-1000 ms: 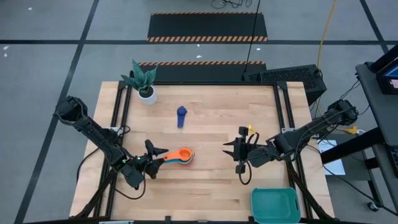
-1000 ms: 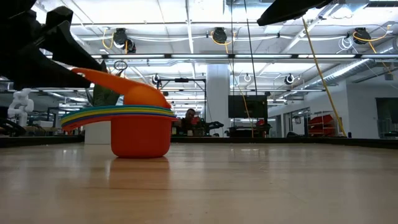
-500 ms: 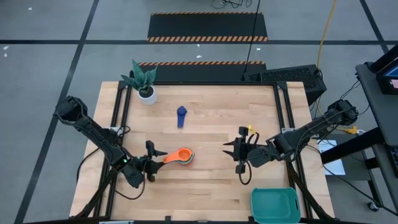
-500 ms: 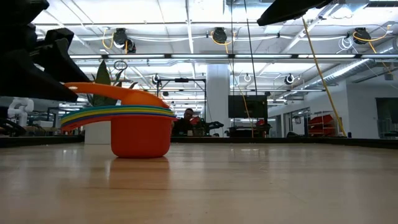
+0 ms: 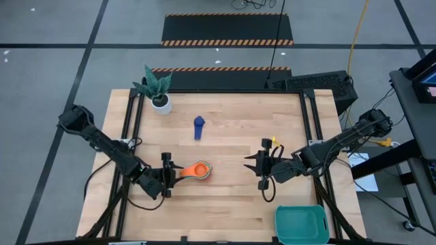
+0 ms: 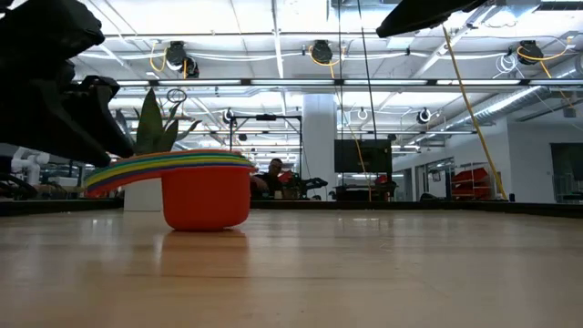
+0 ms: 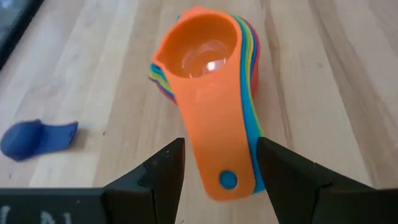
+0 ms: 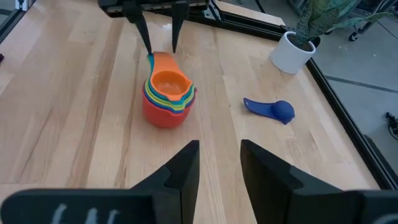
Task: Nest measuring cups in basket
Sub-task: Stack the orange measuring cup on top of the light blue measuring cup, then stack the dark blue measuring cup on top of the orange measuring cup
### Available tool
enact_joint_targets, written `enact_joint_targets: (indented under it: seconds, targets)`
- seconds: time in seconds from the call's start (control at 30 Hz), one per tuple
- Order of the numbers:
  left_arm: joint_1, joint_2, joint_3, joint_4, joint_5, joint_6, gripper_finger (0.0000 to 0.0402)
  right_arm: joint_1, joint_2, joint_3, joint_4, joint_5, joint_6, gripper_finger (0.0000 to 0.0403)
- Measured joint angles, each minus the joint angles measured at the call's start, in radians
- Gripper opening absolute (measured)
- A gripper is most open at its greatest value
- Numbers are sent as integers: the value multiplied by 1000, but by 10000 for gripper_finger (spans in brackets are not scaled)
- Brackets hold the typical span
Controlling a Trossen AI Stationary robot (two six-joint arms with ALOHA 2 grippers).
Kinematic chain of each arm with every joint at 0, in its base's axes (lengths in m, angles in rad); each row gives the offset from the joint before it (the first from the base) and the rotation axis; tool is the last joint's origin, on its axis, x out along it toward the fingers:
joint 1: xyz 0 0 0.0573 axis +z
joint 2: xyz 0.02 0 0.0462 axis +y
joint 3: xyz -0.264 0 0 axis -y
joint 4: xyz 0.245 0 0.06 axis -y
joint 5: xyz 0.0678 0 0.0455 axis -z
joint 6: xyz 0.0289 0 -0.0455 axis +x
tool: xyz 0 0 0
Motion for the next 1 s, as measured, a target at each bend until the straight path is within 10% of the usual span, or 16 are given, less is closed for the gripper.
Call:
enact_joint_targets:
  seconds: [0.6,1.0]
  targets:
    - [12,-210,0,-33,-110,-48,202,0,0,0,0,0,2,112]
    - [214,-212,4,5,-91,46,202,0,0,0,0,1,-5,112]
